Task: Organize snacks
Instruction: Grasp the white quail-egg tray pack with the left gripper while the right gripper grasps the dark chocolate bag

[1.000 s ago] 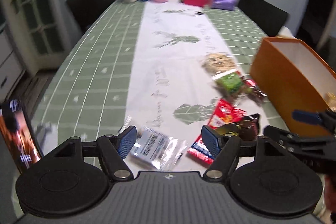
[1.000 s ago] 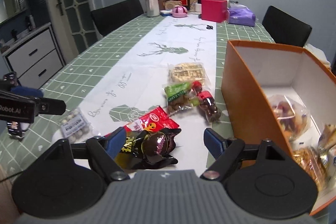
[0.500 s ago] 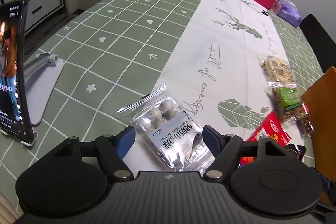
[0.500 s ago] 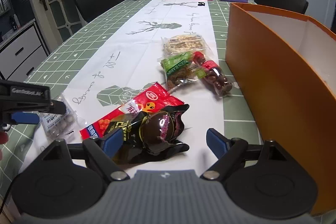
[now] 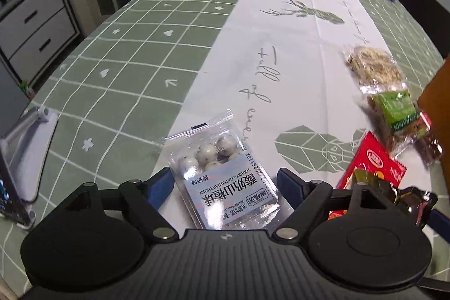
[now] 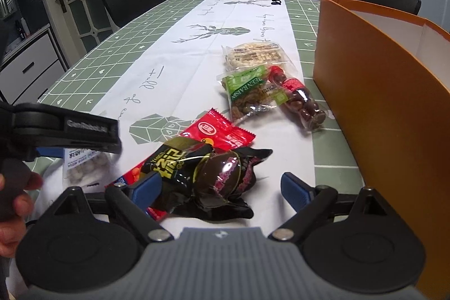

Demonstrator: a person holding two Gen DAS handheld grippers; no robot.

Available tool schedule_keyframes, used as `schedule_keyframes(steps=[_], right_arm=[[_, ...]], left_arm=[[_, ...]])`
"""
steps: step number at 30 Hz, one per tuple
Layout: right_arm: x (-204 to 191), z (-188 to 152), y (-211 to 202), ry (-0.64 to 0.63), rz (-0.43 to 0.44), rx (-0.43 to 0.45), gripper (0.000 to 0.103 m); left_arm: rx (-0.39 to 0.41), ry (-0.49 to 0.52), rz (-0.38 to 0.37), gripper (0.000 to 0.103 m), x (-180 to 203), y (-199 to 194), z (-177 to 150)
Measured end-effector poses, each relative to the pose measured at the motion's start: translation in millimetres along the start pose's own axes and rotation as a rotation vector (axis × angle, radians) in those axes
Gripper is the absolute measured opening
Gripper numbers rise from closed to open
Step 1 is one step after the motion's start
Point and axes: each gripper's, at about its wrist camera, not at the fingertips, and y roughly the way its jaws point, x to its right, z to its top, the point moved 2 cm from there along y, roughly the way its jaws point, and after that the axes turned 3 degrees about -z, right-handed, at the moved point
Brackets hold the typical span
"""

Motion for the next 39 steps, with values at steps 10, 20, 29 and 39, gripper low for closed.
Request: schedule_keyframes(steps=[10,20,29,39], right_arm=[[4,-4,-9,-0.073,-0.022,0.023,0.049],[26,-18,-16,-0.109,-0.122,-0.019,0.05],[33,6,-30,0.033,-0.106,0.11,0.071],[7,9,-28,-0.091,-0.032,0.169,0.076]], left_arm=[[-0.014,0.145,-0.113,0.09,0,-6,-6],[-0.017,0.371,-0.291,0.086,24,-20,-26],[-0.033,0.253,-0.231,0.091,20,-19,-23],[-0.025,0.255,-0.178,0.093,22,-19,-25]])
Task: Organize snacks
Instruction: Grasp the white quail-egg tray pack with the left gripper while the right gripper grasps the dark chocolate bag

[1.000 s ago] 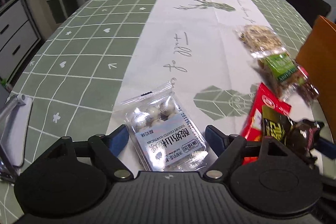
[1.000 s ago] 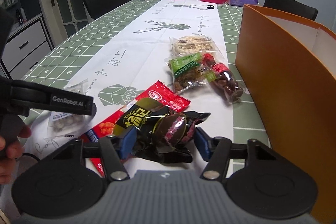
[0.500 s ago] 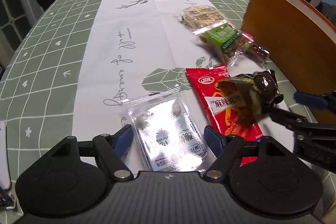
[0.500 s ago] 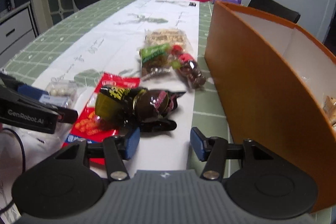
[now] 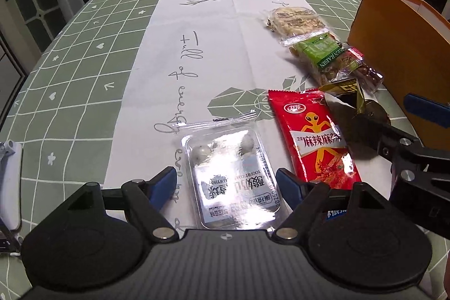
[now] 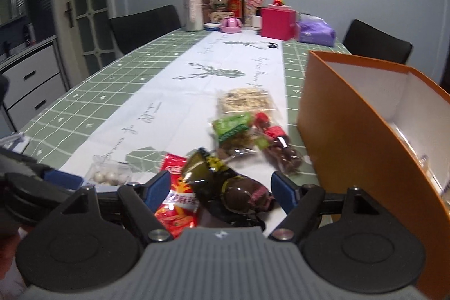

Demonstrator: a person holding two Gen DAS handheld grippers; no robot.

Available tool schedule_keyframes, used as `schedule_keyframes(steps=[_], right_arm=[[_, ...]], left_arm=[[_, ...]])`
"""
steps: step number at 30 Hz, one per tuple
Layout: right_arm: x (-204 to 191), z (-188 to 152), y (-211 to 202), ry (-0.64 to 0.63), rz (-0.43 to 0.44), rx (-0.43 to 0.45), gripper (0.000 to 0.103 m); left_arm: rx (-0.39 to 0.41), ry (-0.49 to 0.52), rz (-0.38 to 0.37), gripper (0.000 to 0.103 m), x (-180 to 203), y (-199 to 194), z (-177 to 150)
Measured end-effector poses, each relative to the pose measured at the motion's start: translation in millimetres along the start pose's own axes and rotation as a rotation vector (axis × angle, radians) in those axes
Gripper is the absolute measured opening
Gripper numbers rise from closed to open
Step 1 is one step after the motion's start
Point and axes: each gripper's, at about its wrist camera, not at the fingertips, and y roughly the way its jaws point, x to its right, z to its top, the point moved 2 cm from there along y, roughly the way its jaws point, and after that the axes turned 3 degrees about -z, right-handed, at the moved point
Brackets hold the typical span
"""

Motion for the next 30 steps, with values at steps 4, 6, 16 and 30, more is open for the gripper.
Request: schedule_keyframes(steps=[4,6,16,30], right_arm=[[8,-2,16,-0.016,-0.042,-0.035,0.078],[11,-4,22,-0.008,-0.032,-0.06,0.077],[4,-15,35,-0.096,-0.075,-0.084,0.05],[7,-13,9,-0.076,-0.04,-0.087,0.046]], left_arm=[[-0.003,0.003,-0.005,0.093,0,-1,0],[-0.002,0.007,-0.007,0.093,0,-1,0],[-0.001,0.024,-0.012,0.098,2,0,-2],[0.032,0.029,-0.089,0.069,5,-12,-6]])
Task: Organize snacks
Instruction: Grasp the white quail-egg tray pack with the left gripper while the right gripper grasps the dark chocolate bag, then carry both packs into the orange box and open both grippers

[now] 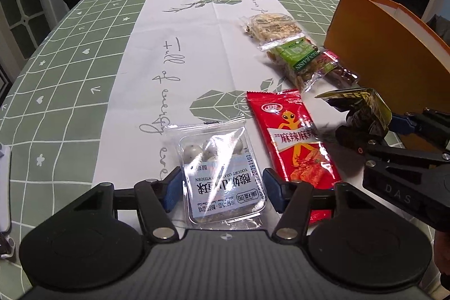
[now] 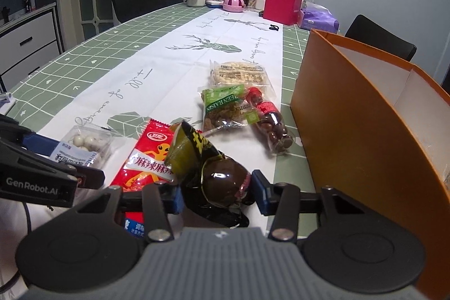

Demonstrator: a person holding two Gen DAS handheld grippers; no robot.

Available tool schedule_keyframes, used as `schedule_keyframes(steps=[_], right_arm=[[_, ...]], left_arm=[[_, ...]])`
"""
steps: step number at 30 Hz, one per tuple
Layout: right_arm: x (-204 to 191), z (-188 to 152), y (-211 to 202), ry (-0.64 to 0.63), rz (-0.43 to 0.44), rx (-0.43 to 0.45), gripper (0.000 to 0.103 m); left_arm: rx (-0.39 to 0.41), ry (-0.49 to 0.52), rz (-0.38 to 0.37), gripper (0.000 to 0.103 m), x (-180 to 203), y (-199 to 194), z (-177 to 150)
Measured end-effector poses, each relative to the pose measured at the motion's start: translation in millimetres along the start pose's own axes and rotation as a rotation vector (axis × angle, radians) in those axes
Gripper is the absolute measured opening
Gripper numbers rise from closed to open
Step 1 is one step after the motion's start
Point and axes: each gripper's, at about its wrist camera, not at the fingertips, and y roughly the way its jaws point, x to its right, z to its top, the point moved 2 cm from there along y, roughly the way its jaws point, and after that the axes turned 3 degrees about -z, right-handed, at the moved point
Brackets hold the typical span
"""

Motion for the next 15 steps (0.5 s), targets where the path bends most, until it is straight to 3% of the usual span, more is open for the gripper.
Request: schedule_keyframes(steps=[9,15], right_arm=[[-4,7,-20,-0.052,0.069,-0.019,0.044],[-1,15,-36,-0.129,0.107,-0.037,0.044]], left_arm=[[-0.018,0.025,-0.009,0.069,6,-15,5],[-0.064,0.117,-0.047,0.069,20,-25,11]])
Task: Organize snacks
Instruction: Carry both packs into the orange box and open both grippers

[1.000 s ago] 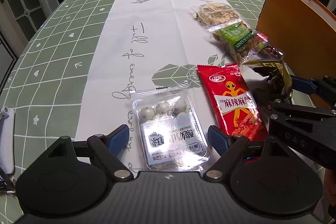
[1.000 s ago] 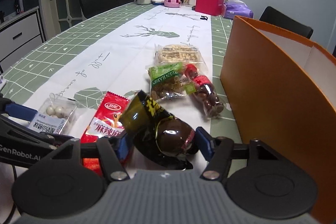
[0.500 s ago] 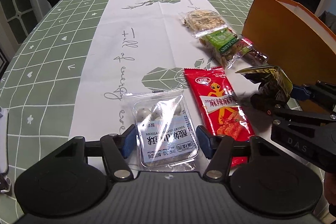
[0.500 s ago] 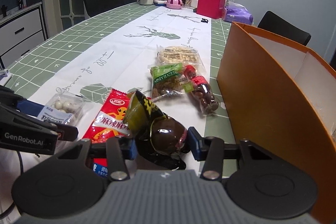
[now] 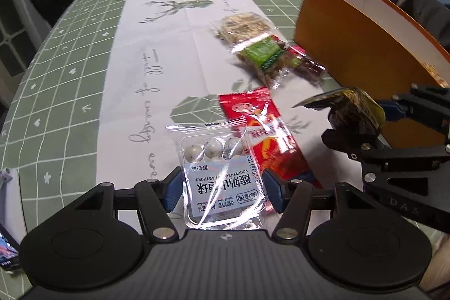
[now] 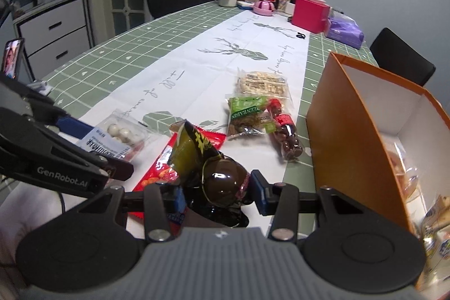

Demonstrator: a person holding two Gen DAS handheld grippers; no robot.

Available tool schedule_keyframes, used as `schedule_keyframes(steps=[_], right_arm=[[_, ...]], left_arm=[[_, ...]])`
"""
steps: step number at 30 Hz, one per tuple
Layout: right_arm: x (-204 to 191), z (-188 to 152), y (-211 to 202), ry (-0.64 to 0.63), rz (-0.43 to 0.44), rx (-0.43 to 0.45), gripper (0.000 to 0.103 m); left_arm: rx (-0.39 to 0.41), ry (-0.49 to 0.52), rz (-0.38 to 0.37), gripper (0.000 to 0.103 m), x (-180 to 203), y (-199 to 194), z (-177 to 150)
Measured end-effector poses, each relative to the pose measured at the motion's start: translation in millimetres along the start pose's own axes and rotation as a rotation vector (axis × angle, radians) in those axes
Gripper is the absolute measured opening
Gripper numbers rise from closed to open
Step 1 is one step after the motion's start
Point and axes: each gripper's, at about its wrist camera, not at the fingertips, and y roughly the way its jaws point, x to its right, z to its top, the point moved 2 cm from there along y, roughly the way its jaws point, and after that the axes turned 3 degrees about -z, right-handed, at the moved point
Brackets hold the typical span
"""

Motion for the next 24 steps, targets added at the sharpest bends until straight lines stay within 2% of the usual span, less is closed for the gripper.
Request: schedule_keyframes(steps=[3,8,14,20,24], right_arm=[[3,3,-10,-0.046,0.011,-0.008,0.043],[16,8,-29,-0.082,0.036,-0.025,0.042],[37,14,-56,-0.097,0.056,-0.022,0.041],[70,24,-85,-0.086,-0.003,0.019,0.04],[95,30,-97,-0.091,-0.084,0.026,0.038]], left_arm=[[-0.035,0.038,-0.035,0.068,5,-4,5],[-0.056,0.17,-0.016,0.068,19,-17,17],[-0.028,0.321,-0.011,0.068,43,-42,40],[0.044,0.477,0.0,0.068,83,-63,71],[0.073,0.592,0.008,0.068,118,-64,91]])
